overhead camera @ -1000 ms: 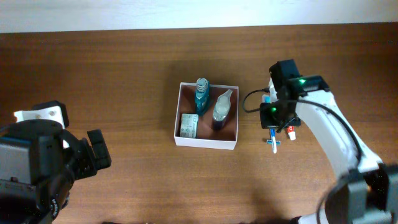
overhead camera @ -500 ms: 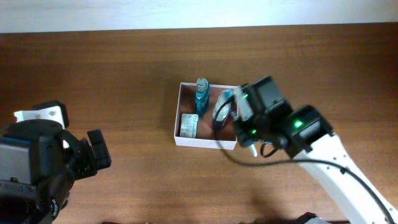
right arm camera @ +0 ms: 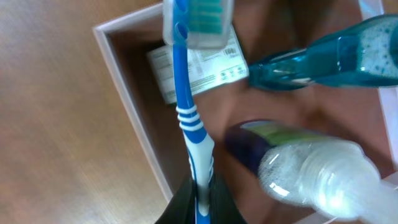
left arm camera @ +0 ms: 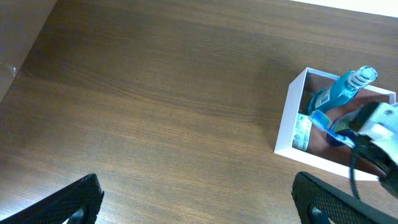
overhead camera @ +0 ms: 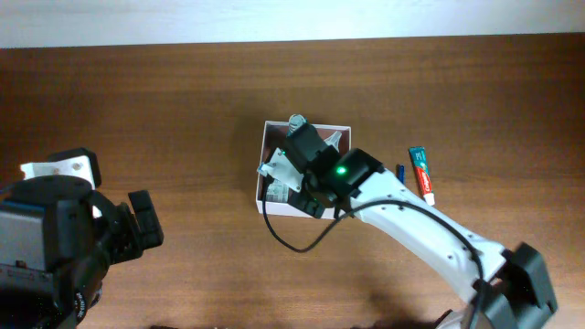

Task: Pack container
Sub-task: 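Carry the toothbrush with the right gripper and drop it in the box, then lower the right gripper onto the blue razor and grasp it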

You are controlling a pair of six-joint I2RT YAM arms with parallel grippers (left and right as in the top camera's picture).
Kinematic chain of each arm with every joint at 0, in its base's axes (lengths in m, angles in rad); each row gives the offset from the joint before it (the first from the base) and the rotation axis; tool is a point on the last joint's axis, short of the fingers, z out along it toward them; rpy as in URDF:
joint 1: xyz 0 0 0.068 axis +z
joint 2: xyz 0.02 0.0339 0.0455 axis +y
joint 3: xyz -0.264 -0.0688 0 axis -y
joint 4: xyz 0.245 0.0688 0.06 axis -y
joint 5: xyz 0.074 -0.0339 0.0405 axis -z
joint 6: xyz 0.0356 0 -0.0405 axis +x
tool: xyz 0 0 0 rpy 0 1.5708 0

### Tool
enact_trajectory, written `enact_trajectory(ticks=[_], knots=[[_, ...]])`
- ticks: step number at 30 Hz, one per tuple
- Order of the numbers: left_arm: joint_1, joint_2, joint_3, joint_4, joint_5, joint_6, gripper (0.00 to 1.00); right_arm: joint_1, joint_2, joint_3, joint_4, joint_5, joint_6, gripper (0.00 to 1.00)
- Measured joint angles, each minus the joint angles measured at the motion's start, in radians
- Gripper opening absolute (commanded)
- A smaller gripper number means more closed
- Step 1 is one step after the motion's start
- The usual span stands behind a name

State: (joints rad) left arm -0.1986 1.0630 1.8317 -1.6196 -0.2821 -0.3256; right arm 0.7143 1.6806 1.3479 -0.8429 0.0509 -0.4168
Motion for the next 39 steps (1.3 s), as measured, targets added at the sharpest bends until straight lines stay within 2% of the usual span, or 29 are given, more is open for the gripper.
enact_trajectory(ticks=[2,3,4,8,15,17,22,26,29,35,39], knots=[[0.0,0.0,0.0,0.0,0.0,0.0,1.0,0.0,0.013,0.0,0.022,0.033,-0.018,0.67],[0.0,0.0,0.0,0.0,0.0,0.0,0.99,0.0,0.013,0.0,0.023,0.048,-0.024,0.76],[0.0,0.0,0.0,0.0,0.0,0.0,0.99,0.0,0.013,0.001,0.021,0.061,-0.029,0.99],[0.0,0.0,0.0,0.0,0.0,0.0,0.99,0.0,0.002,0.006,-0.021,0.091,0.007,0.99],[0.0,0.0,0.0,0.0,0.0,0.0,0.99,-0.033,-0.199,0.018,-0.072,0.09,0.293,0.99],[0.0,0.0,0.0,0.0,0.0,0.0,0.99,-0.077,-0.257,0.025,-0.099,0.072,0.367,0.99],[0.0,0.0,0.0,0.0,0.0,0.0,0.99,-0.304,-0.355,0.034,-0.217,0.045,0.565,0.99],[0.0,0.0,0.0,0.0,0.0,0.0,0.99,-0.448,-0.326,0.024,-0.261,0.037,0.657,0.99],[0.0,0.0,0.0,0.0,0.0,0.0,0.99,-0.505,-0.274,-0.018,-0.251,0.037,0.685,0.89],[0.0,0.0,0.0,0.0,0.0,0.0,1.0,-0.593,-0.088,-0.135,-0.17,0.025,0.728,0.85],[0.0,0.0,0.0,0.0,0.0,0.0,1.0,-0.626,0.03,-0.153,-0.124,0.0,0.74,0.76]])
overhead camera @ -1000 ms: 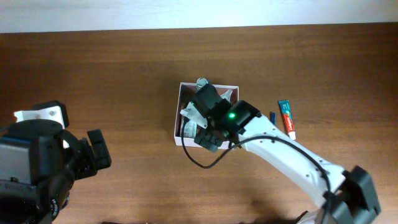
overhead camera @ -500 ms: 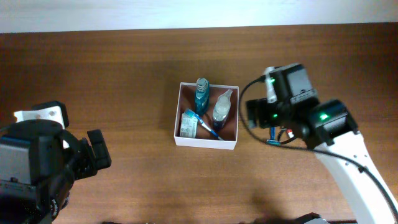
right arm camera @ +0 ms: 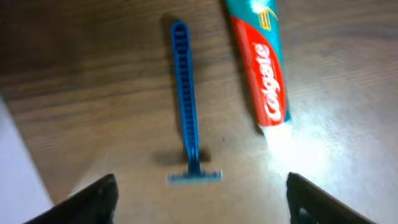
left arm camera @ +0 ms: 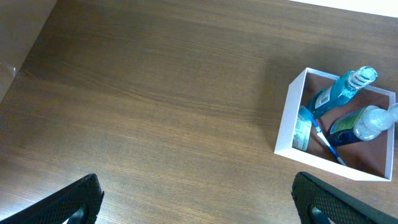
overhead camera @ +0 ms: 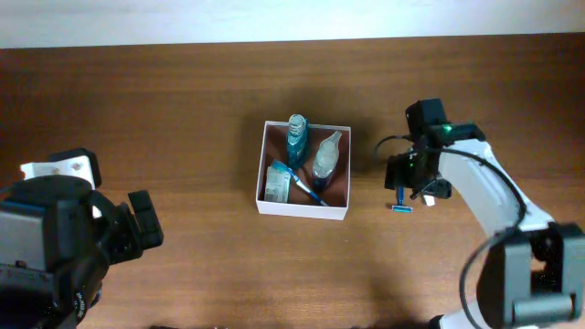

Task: Pack container
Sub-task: 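Lower the right gripper onto the blue razor and grasp it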

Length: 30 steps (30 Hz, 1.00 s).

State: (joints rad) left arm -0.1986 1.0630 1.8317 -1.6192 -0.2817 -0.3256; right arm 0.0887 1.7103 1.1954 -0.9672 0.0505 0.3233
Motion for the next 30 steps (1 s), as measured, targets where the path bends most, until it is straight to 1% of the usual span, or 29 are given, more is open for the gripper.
enact_trajectory(ticks=[4,6,8,10,17,19,21,24,25,28,30], knots=[[0.0,0.0,0.0,0.0,0.0,0.0,1.0,-0.002,0.074,-0.002,0.069,-0.029,0.011,0.72],[0.0,0.0,0.0,0.0,0.0,0.0,0.99,-0.002,0.094,-0.002,0.095,-0.043,0.016,0.68],[0.0,0.0,0.0,0.0,0.0,0.0,0.99,-0.002,0.11,-0.003,0.111,-0.053,0.019,0.66],[0.0,0.0,0.0,0.0,0.0,0.0,0.99,-0.002,0.122,-0.004,0.126,-0.059,0.031,0.61],[0.0,0.0,0.0,0.0,0.0,0.0,0.99,-0.002,0.135,-0.046,0.194,-0.069,0.047,0.58],[0.0,0.0,0.0,0.0,0.0,0.0,0.99,-0.002,0.135,-0.073,0.231,-0.069,0.047,0.51],[0.0,0.0,0.0,0.0,0.0,0.0,0.99,-0.001,0.137,-0.102,0.256,-0.064,0.047,0.38],[0.0,0.0,0.0,0.0,0.0,0.0,0.99,-0.002,0.134,-0.107,0.27,-0.059,0.053,0.32],[0.0,0.0,0.0,0.0,0.0,0.0,0.99,-0.002,0.134,-0.108,0.27,-0.058,0.055,0.19],[0.0,0.0,0.0,0.0,0.0,0.0,0.99,-0.002,0.134,-0.108,0.267,-0.056,0.056,0.05],[0.0,0.0,0.0,0.0,0.0,0.0,0.99,-0.002,0.134,-0.108,0.261,-0.056,0.061,0.04]])
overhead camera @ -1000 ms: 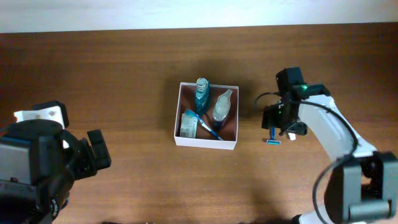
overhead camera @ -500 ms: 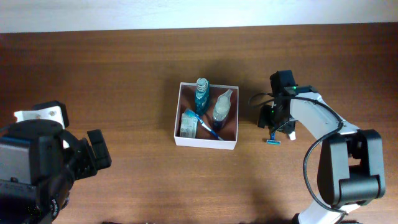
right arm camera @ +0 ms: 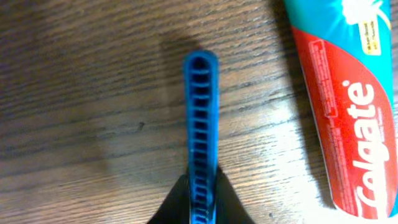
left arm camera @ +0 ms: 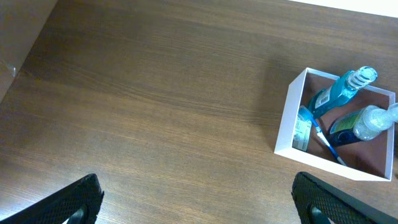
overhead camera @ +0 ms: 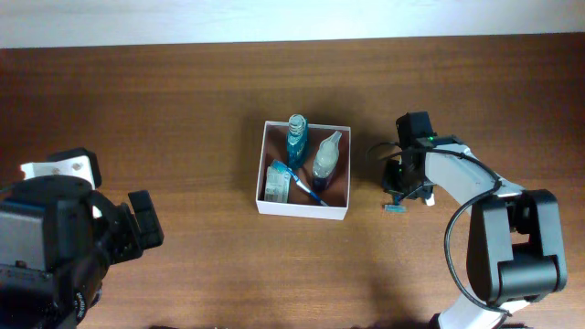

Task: Pack container
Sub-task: 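Lower the right gripper onto the blue razor and grasp it, then lift the razor with the right gripper and release it into the box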

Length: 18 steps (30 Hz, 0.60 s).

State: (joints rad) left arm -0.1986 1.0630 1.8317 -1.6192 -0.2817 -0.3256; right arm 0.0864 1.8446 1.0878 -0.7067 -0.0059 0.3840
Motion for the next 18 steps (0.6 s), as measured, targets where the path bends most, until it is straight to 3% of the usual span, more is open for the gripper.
enact_trajectory(ticks=[5,10,18], knots=[[0.0,0.0,0.0,0.0,0.0,0.0,1.0,0.0,-0.01,0.001,-0.085,-0.008,-0.003,0.04],[0.0,0.0,0.0,0.0,0.0,0.0,0.99,0.025,-0.153,0.032,-0.21,-0.012,-0.003,0.04],[0.0,0.0,0.0,-0.001,0.0,0.0,0.99,0.3,-0.541,0.117,-0.27,-0.084,-0.146,0.04]])
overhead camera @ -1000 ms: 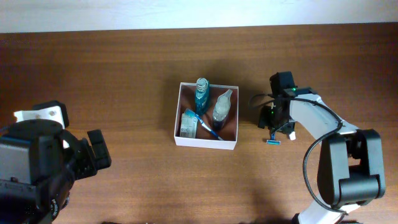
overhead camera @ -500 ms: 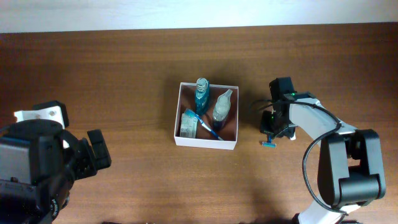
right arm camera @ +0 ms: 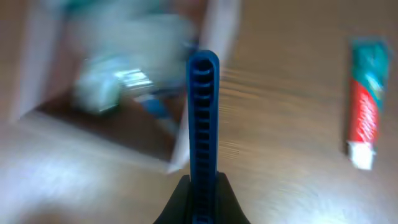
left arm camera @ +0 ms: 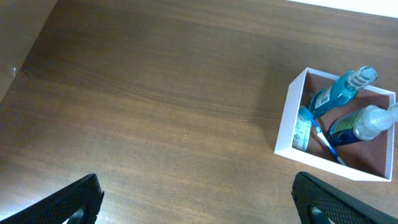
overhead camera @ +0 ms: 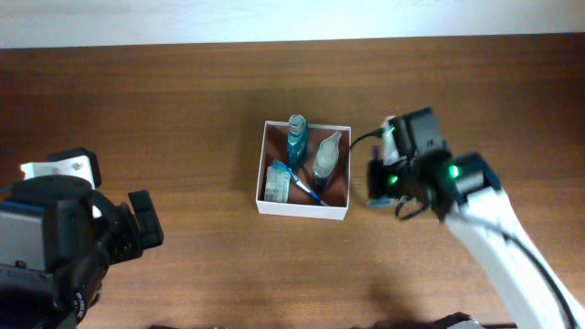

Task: Pack container
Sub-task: 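Lift the razor with the right gripper and release it into the box, then lower the right gripper onto the Colgate toothpaste tube and grasp it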

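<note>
The white box stands mid-table and holds a blue bottle, a clear bottle, a blue toothbrush and a small packet. My right gripper is shut on a blue razor, held above the table by the box's right wall; in the overhead view the right gripper is just right of the box. A red and teal toothpaste tube lies on the table further right. My left gripper is open, far left of the box.
The left arm's bulk fills the front left corner of the overhead view. The right arm reaches in from the front right and covers the toothpaste there. Bare brown wood surrounds the box.
The right gripper was shut on the razor lying on the table beside the toothpaste. Now it holds the razor off the table, further left, at the box's right wall. The left arm is unchanged.
First the right gripper held the toothbrush inside the box. Then the toothbrush lay in the box and the gripper was open over the razor and toothpaste. Then it was shut on the razor on the table, and now the razor is up beside the box.
</note>
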You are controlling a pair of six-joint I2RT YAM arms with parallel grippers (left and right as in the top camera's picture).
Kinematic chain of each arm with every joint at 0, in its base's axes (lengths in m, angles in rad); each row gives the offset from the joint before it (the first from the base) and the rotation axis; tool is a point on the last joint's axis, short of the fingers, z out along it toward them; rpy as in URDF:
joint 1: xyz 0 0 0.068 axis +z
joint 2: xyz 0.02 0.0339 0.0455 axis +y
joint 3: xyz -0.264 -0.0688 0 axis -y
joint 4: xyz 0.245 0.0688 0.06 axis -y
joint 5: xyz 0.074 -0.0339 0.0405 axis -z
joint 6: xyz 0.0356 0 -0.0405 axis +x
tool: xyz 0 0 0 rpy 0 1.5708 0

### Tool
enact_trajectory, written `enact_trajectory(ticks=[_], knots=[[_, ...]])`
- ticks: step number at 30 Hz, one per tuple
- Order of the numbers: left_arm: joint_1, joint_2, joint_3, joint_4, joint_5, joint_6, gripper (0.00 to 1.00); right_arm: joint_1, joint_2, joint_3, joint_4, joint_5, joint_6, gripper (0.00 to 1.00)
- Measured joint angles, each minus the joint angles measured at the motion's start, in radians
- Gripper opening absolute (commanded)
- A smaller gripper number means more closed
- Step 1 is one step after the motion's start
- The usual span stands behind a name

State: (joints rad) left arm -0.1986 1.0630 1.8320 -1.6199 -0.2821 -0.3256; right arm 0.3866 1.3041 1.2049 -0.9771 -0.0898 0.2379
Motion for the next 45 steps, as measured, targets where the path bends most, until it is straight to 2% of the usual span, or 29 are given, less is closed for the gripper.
enact_trajectory(ticks=[4,8,15,16,17,18,20,21,22,25,29,32,35,38,41,45], knots=[[0.0,0.0,0.0,0.001,0.0,0.0,0.99,0.168,-0.048,0.002,0.003,-0.023,-0.139,0.04],[0.0,0.0,0.0,0.001,0.0,0.0,0.99,0.288,0.005,0.001,0.054,0.0,-0.326,0.04],[0.0,0.0,0.0,0.001,0.0,0.0,0.99,0.302,0.173,0.001,0.269,0.09,-0.562,0.04],[0.0,0.0,0.0,0.001,0.0,0.0,0.99,0.302,0.212,0.001,0.307,0.098,-0.613,0.06],[0.0,0.0,0.0,0.001,0.0,0.0,0.99,0.302,0.227,0.001,0.315,0.101,-0.636,0.17],[0.0,0.0,0.0,0.001,0.0,0.0,0.99,0.302,0.25,0.001,0.337,0.107,-0.665,0.47],[0.0,0.0,0.0,0.001,0.0,0.0,0.99,0.302,0.274,0.001,0.356,0.112,-0.697,0.59],[0.0,0.0,0.0,0.001,0.0,0.0,0.99,0.302,0.278,0.001,0.356,0.113,-0.714,0.84],[0.0,0.0,0.0,0.001,0.0,0.0,0.99,0.302,0.278,0.001,0.354,0.116,-0.717,0.99],[0.0,0.0,0.0,0.001,0.0,0.0,0.99,0.302,0.262,0.002,0.321,0.118,-0.681,0.99],[0.0,0.0,0.0,0.0,0.0,0.0,1.0,0.279,0.135,0.012,0.235,0.118,-0.537,0.99],[0.0,0.0,0.0,0.001,0.0,0.0,0.99,0.204,0.023,0.024,0.18,0.116,-0.412,0.99],[0.0,0.0,0.0,0.0,0.0,0.0,0.99,0.055,-0.064,0.043,0.097,0.119,-0.249,0.99],[0.0,0.0,0.0,0.0,0.0,0.0,0.99,-0.101,-0.079,0.046,0.029,0.119,-0.139,0.99],[0.0,0.0,0.0,0.0,0.0,0.0,0.99,-0.25,-0.042,0.046,-0.015,0.123,-0.07,1.0],[0.0,0.0,0.0,0.0,0.0,0.0,0.99,-0.409,0.063,0.046,-0.025,0.124,-0.026,0.96]])
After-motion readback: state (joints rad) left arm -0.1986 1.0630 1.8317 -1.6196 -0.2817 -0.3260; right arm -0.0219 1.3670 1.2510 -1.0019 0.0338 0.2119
